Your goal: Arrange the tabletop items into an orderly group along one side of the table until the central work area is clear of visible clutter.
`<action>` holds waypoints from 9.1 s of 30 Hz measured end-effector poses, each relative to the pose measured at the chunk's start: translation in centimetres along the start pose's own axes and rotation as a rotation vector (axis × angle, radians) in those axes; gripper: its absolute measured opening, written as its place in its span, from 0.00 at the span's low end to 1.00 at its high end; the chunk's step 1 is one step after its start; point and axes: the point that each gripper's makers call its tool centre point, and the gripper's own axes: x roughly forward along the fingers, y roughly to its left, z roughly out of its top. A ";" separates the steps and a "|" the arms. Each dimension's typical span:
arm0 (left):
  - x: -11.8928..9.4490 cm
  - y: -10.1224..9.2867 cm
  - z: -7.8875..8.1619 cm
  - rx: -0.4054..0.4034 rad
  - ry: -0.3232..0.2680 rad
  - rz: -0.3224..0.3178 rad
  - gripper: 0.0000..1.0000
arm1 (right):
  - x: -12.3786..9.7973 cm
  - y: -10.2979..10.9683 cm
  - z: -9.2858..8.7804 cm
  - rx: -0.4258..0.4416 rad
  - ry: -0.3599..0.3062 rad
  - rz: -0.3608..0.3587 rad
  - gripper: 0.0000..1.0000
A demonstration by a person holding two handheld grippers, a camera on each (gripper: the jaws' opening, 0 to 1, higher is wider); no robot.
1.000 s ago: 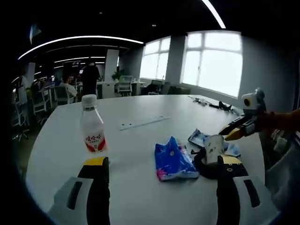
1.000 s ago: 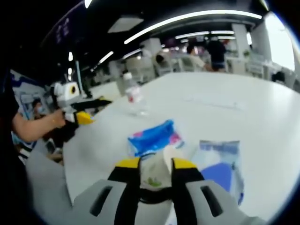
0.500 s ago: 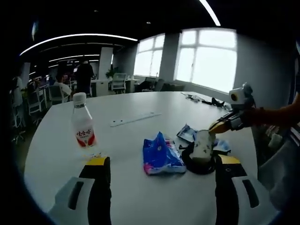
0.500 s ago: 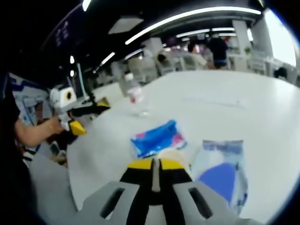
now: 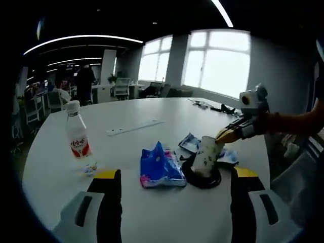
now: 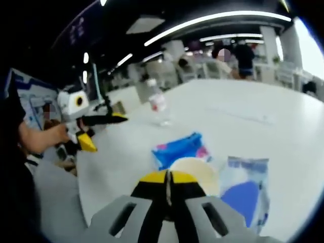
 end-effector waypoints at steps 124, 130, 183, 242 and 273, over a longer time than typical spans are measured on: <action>-0.5 -7.5 0.6 0.071 0.015 -0.087 0.36 | -1.9 11.6 4.6 -0.137 -0.075 0.231 0.67; -1.0 -6.4 0.4 0.063 0.016 -0.051 0.36 | -2.1 10.9 4.4 -0.119 -0.082 0.191 0.79; 2.8 4.9 6.6 0.029 -0.179 0.196 0.35 | -2.5 5.9 -0.9 -0.075 0.036 0.051 1.00; 11.3 16.1 1.8 0.000 -0.200 0.411 0.35 | 1.8 1.0 -3.9 -0.006 0.089 0.031 0.92; 11.6 17.4 -1.1 -0.002 -0.118 0.469 0.37 | 2.2 1.1 -3.9 0.013 0.095 0.035 0.90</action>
